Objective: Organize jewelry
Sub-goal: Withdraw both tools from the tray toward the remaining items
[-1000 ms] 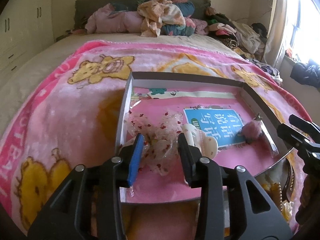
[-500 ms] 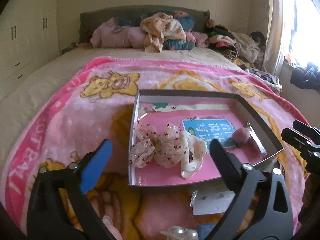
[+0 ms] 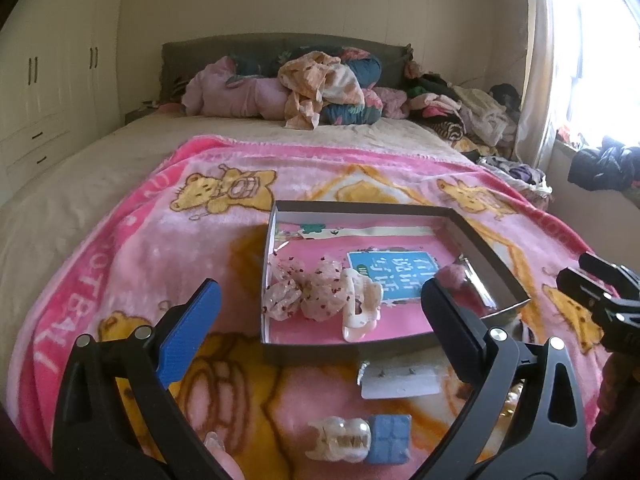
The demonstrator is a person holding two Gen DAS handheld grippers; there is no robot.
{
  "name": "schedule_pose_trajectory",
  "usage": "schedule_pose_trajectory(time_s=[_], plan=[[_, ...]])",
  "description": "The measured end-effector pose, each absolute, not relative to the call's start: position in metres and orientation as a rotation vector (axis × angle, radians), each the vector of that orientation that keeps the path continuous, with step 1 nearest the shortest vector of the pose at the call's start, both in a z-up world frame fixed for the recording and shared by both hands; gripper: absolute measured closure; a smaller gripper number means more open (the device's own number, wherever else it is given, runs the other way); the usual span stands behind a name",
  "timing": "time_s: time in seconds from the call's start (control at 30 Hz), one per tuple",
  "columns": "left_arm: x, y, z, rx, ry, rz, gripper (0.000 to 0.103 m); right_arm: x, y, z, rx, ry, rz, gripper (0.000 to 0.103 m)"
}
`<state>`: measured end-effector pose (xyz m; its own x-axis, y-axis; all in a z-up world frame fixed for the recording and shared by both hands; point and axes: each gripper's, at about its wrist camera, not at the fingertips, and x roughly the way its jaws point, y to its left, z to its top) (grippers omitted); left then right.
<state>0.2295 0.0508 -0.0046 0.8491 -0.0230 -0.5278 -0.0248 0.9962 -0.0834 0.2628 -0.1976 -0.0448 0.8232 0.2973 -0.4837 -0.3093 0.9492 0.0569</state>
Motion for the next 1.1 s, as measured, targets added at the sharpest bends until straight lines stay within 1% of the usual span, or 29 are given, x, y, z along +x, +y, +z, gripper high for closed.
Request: schedule_pose_trajectory(time_s=[0.4, 1.1], plan=[[0.201, 0.04, -0.006, -0.081, 0.551, -0.043, 0.012, 0.231, -0.208, -0.055, -0.014, 0.531, 0.321, 0.007], [0.169, 0.026, -0.038, -0.021, 0.616, -0.08, 0.012, 0.189, -0.212, -0.095, -0.017, 0.614, 0.317, 0.007]])
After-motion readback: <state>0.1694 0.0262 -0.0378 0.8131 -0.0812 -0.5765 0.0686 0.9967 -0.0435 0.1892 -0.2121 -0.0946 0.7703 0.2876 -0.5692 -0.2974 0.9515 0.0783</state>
